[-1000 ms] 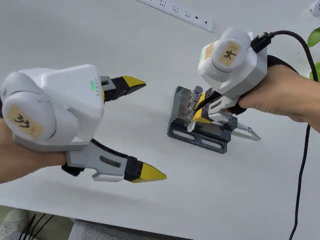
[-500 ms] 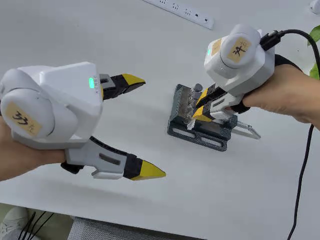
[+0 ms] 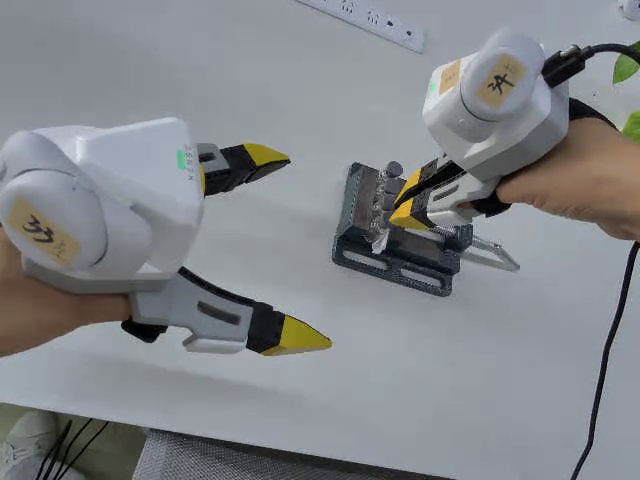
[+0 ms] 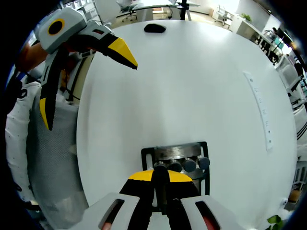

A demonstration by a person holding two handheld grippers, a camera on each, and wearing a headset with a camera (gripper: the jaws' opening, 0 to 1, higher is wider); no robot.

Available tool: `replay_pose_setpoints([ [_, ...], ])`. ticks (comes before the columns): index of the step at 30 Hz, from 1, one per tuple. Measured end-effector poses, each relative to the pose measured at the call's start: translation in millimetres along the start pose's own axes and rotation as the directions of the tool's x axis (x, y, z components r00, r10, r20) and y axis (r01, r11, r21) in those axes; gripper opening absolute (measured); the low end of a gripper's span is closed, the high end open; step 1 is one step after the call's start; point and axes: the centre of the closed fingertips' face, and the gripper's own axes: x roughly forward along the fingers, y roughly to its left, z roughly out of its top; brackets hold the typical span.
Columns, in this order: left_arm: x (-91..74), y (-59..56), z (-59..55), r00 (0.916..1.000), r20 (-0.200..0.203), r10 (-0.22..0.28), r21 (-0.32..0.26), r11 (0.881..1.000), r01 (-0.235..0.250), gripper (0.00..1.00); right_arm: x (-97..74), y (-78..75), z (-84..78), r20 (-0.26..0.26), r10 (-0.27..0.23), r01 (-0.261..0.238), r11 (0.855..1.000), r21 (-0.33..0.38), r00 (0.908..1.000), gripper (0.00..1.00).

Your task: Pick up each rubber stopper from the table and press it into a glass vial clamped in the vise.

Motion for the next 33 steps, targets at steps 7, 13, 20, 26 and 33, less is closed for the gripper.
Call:
replay_pose_setpoints([
  [7, -0.4, -0.2, -0.8, 1.0, -0.002, 0.001, -0.005, 1.0, -0.001, 0.94, 5.0, 2.0, -1.9, -0.004, 0.01, -0.01, 1.0, -0.001, 0.9999, 0.04],
  [13, -0.6, -0.2, -3.0, 1.0, -0.004, 0.001, -0.008, 1.0, -0.001, 0.94, 7.1, 0.4, -2.4, -0.007, 0.007, -0.007, 1.0, -0.002, 1.0, 0.03],
  [20, 0.2, -0.6, -3.3, 1.0, -0.003, -0.001, -0.01, 1.0, 0.001, 0.94, 6.8, 1.2, -3.0, -0.005, 0.015, -0.015, 1.0, 0.005, 0.9999, 0.03],
  [26, 0.1, -1.4, -3.8, 1.0, -0.004, -0.005, -0.01, 1.0, 0.005, 0.93, 7.5, 0.7, -2.3, -0.004, 0.028, -0.028, 1.0, 0.01, 0.9996, 0.03],
  [33, 0.5, -1.2, -1.9, 1.0, -0.002, -0.007, -0.007, 1.0, 0.007, 0.93, 8.3, -2.9, -2.9, 0.017, 0.074, -0.075, 0.995, 0.062, 0.9971, 0.0],
])
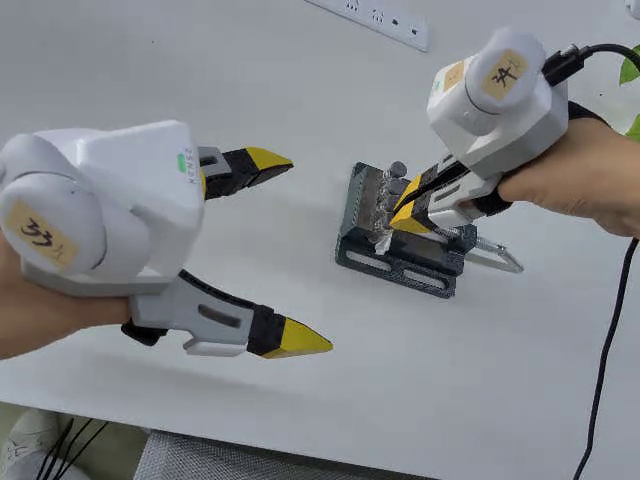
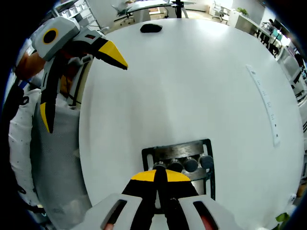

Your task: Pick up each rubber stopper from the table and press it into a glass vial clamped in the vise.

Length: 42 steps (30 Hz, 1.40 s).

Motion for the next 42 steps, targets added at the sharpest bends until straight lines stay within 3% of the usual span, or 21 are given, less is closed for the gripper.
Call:
replay_pose_setpoints([
  [8, -1.5, 2.8, -2.8, 1.0, -0.002, 0.002, -0.002, 1.0, -0.002, 0.92, -0.6, 4.6, 0.4, -0.003, 0.006, -0.006, 1.0, -0.012, 1.0, 0.04],
  [10, -1.2, 2.2, -1.5, 1.0, 0.0, 0.001, -0.004, 1.0, -0.001, 0.92, -0.3, 3.2, -1.0, -0.013, -0.007, 0.007, 0.999, -0.044, 0.9999, 0.03],
  [21, -0.4, 0.7, 0.7, 1.0, 0.001, 0.001, -0.002, 1.0, -0.001, 0.92, -0.3, 2.7, -0.1, -0.014, -0.028, 0.028, 0.999, -0.031, 0.9995, 0.0],
  [31, -0.2, 3.1, 1.5, 1.0, 0.005, 0.007, -0.003, 1.0, -0.007, 0.92, 1.4, 2.1, -1.3, -0.049, -0.047, 0.043, 0.996, -0.08, 0.9977, 0.01],
  [42, -3.2, 8.6, -4.9, 1.0, 0.007, 0.006, -0.007, 1.0, -0.006, 0.9, 3.0, 3.1, -0.9, -0.08, -0.038, 0.031, 0.996, -0.08, 0.9961, 0.0],
])
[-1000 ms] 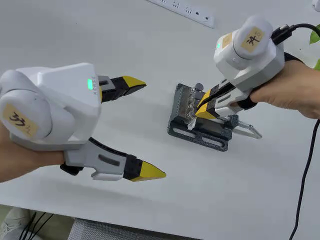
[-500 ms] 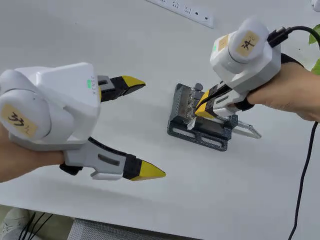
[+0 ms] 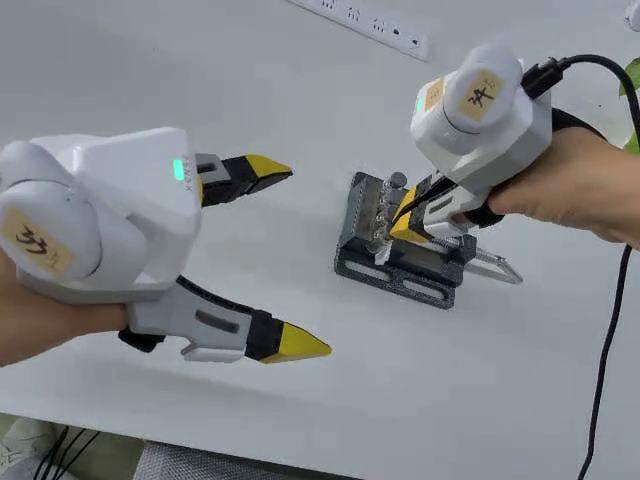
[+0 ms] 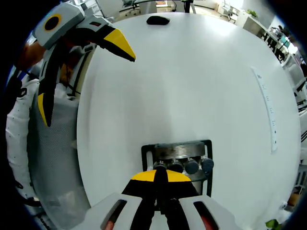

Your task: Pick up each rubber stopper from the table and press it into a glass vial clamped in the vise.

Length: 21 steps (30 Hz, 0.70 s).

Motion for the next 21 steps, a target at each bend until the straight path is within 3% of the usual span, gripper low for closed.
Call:
replay_pose_setpoints([
  [11, 1.7, 2.5, 0.8, 1.0, 0.007, 0.002, -0.002, 1.0, -0.002, 0.88, 1.1, -0.4, 0.3, 0.013, -0.031, 0.031, 0.999, 0.014, 0.9994, 0.0],
  [15, 1.3, 2.9, 0.2, 1.0, 0.006, 0.002, -0.002, 1.0, -0.002, 0.87, 2.9, 11.8, 4.7, 0.033, 0.024, -0.026, 0.998, 0.049, 0.9992, 0.0],
  [17, 1.1, 2.9, 1.0, 1.0, 0.004, 0.007, -0.004, 1.0, -0.007, 0.87, 3.5, 13.8, 8.5, 0.044, 0.013, -0.013, 1.0, 0.0, 0.9989, 0.0],
  [19, -0.1, 3.8, 2.3, 0.9998, 0.011, 0.015, -0.012, 1.0, -0.015, 0.87, 2.6, 14.7, 8.5, 0.051, -0.005, 0.003, 0.999, 0.037, 0.9987, 0.0],
  [21, -1.1, 2.9, 2.0, 0.9998, 0.009, 0.019, -0.014, 1.0, -0.019, 0.87, 2.6, 13.5, 7.2, 0.062, -0.003, 0.001, 1.0, 0.025, 0.9981, 0.0],
])
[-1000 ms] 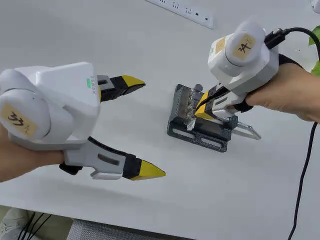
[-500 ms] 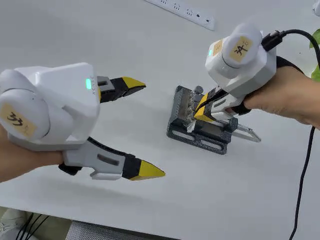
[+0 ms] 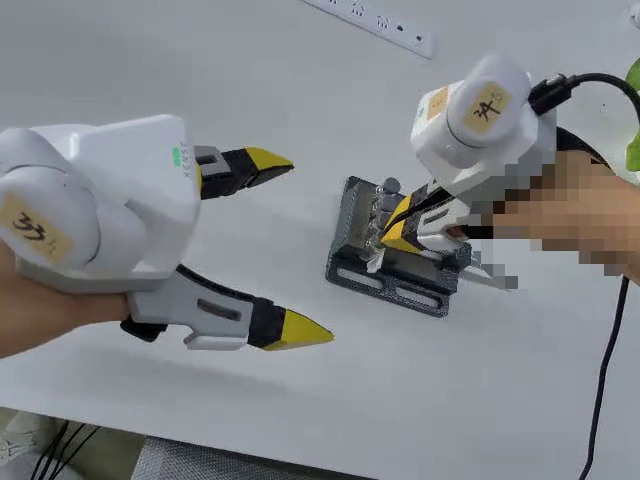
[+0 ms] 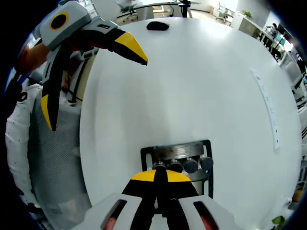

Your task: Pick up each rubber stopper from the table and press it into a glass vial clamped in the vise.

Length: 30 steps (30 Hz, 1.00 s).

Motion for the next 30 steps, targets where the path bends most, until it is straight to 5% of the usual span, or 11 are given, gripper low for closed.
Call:
replay_pose_setpoints([
  [12, 1.6, 0.2, -1.5, 1.0, -0.003, 0.004, 0.0, 1.0, -0.004, 0.86, 2.3, 0.4, -0.8, -0.045, -0.038, 0.035, 0.998, -0.058, 0.9983, 0.0],
  [30, 2.8, -2.1, 4.3, 0.9999, 0.008, 0.008, 0.007, 1.0, -0.008, 0.85, 4.0, 0.8, -0.5, -0.074, -0.058, 0.056, 0.998, -0.031, 0.9956, 0.0],
])
